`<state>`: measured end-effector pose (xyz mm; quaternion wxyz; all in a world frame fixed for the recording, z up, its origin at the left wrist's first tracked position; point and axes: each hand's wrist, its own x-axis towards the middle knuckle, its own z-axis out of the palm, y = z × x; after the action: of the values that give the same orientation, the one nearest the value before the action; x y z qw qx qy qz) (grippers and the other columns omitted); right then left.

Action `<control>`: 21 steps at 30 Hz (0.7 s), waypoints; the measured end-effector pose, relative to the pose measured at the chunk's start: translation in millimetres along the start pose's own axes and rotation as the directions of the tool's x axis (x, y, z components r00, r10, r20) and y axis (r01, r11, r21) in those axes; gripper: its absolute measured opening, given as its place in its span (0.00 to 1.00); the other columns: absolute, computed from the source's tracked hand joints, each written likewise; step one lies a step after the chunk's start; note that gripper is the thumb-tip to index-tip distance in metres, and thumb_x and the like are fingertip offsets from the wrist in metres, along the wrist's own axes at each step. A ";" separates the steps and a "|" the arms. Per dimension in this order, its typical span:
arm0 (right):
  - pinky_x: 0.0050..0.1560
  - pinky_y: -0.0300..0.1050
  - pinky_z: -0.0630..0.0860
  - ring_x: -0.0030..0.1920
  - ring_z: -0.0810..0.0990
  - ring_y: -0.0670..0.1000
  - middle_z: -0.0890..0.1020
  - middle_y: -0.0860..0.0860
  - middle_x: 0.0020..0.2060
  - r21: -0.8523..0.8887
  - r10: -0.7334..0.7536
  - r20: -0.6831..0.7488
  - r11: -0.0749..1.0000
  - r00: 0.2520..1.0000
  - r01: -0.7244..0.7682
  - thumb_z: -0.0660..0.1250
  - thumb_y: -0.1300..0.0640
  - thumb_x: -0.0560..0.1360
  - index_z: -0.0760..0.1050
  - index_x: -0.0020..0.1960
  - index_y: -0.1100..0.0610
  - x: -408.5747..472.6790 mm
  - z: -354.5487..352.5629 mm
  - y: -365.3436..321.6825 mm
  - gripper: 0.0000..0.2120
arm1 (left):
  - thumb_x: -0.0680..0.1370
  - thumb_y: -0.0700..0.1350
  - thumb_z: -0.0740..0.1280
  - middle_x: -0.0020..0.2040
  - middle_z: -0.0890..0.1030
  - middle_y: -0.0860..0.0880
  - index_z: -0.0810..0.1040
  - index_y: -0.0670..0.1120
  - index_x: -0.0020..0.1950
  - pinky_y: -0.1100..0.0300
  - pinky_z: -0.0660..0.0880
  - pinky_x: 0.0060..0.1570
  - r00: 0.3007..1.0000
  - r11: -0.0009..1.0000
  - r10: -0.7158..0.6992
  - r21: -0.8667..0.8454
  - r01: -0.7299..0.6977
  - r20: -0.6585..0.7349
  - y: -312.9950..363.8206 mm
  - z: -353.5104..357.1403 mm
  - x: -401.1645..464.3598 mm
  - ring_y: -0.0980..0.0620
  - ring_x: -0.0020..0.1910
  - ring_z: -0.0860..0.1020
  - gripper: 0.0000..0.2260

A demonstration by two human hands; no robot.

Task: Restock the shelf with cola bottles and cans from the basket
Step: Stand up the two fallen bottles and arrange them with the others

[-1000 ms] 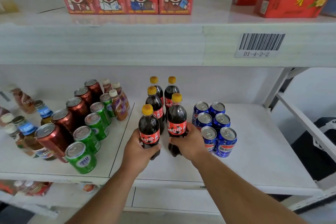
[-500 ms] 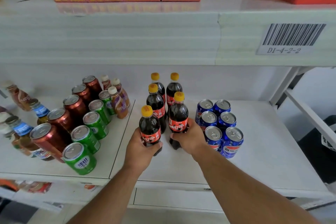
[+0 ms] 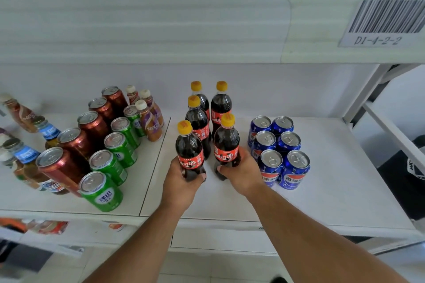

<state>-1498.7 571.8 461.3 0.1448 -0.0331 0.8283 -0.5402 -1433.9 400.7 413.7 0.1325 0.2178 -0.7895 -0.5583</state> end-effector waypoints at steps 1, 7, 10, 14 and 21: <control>0.44 0.37 0.73 0.52 0.81 0.49 0.82 0.44 0.49 -0.015 0.010 -0.008 1.000 1.000 -0.011 0.77 0.60 0.72 0.75 0.65 0.50 0.3 2.7 4.1 0.23 | 0.72 0.39 0.81 0.53 0.79 0.63 0.71 0.55 0.63 0.68 0.73 0.49 1.000 1.000 -0.007 0.002 0.007 -0.002 -2.7 0.8 -0.5 0.67 0.52 0.77 0.27; 0.52 0.44 0.75 0.54 0.81 0.52 0.82 0.46 0.52 -0.017 0.074 -0.098 0.997 0.992 -0.076 0.78 0.55 0.73 0.74 0.66 0.52 -5.0 21.0 22.3 0.24 | 0.73 0.39 0.79 0.59 0.81 0.52 0.73 0.54 0.61 0.56 0.75 0.59 0.999 0.999 -0.042 -0.007 0.041 -0.019 -17.4 2.5 1.2 0.53 0.60 0.79 0.23; 0.51 0.44 0.75 0.52 0.81 0.53 0.83 0.48 0.51 -0.014 0.072 -0.175 0.997 0.982 -0.076 0.77 0.54 0.74 0.76 0.65 0.53 -3.7 29.4 20.8 0.21 | 0.73 0.40 0.79 0.58 0.82 0.52 0.73 0.55 0.61 0.54 0.76 0.60 0.998 0.999 -0.044 0.001 0.044 -0.034 -19.2 3.1 2.6 0.53 0.59 0.79 0.22; 0.52 0.43 0.74 0.51 0.80 0.51 0.85 0.50 0.55 -0.037 0.080 -0.228 0.995 0.970 -0.091 0.75 0.55 0.77 0.76 0.65 0.54 0.9 36.4 19.9 0.18 | 0.74 0.40 0.79 0.57 0.82 0.54 0.73 0.55 0.61 0.55 0.76 0.60 0.998 0.999 -0.050 0.011 0.050 -0.034 -20.9 4.0 3.6 0.53 0.58 0.79 0.22; 0.52 0.42 0.73 0.56 0.83 0.54 0.85 0.51 0.57 -0.031 0.091 -0.237 0.994 0.967 -0.101 0.74 0.56 0.78 0.77 0.67 0.55 17.5 35.5 12.1 0.19 | 0.75 0.40 0.79 0.55 0.81 0.56 0.75 0.53 0.63 0.58 0.75 0.58 0.998 0.999 -0.045 0.021 0.045 -0.033 -19.9 3.7 1.7 0.60 0.53 0.78 0.21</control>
<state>-1504.5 541.7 433.4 0.0707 0.0681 0.8516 -0.5150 -1433.2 397.3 393.7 0.1302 0.2460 -0.7883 -0.5488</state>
